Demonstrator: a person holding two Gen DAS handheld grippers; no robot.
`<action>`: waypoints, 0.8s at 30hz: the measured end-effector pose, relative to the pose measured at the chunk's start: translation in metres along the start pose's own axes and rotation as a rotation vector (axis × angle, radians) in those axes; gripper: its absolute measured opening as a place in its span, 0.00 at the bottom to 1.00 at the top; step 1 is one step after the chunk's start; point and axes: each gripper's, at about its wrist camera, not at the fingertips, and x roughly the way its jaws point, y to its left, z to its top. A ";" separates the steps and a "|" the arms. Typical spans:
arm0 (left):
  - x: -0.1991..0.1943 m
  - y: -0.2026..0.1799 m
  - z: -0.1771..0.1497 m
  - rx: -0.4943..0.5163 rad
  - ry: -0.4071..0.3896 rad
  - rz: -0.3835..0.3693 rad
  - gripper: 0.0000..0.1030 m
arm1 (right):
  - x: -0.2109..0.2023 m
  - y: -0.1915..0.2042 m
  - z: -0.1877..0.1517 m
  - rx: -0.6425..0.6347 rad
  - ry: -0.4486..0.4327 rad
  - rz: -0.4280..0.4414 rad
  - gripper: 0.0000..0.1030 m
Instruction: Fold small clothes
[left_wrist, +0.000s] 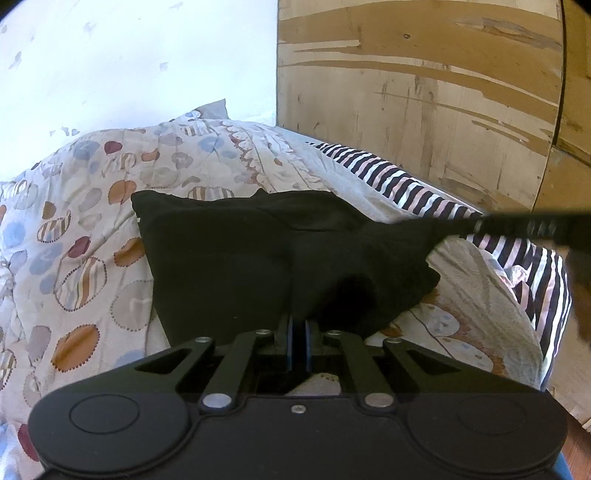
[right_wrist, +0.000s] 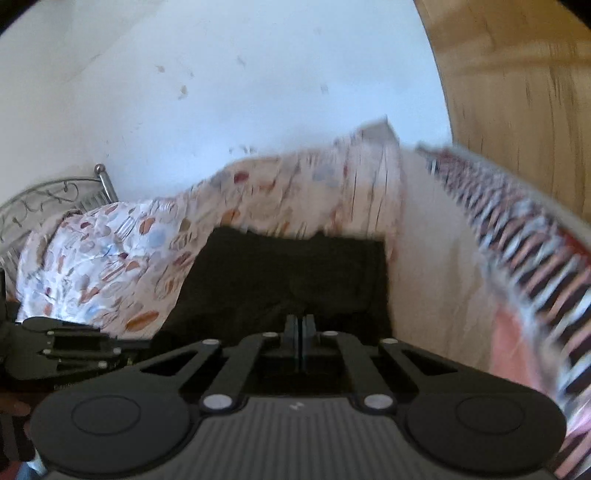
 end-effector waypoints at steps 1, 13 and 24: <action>0.000 -0.001 -0.001 0.004 0.004 -0.002 0.06 | -0.005 0.001 0.003 -0.024 -0.012 -0.017 0.01; 0.002 0.001 -0.013 -0.043 0.078 -0.035 0.13 | 0.001 -0.012 -0.040 0.005 0.094 -0.079 0.02; -0.013 -0.001 0.000 -0.097 0.081 -0.012 0.63 | -0.013 -0.021 -0.038 0.043 0.067 -0.125 0.38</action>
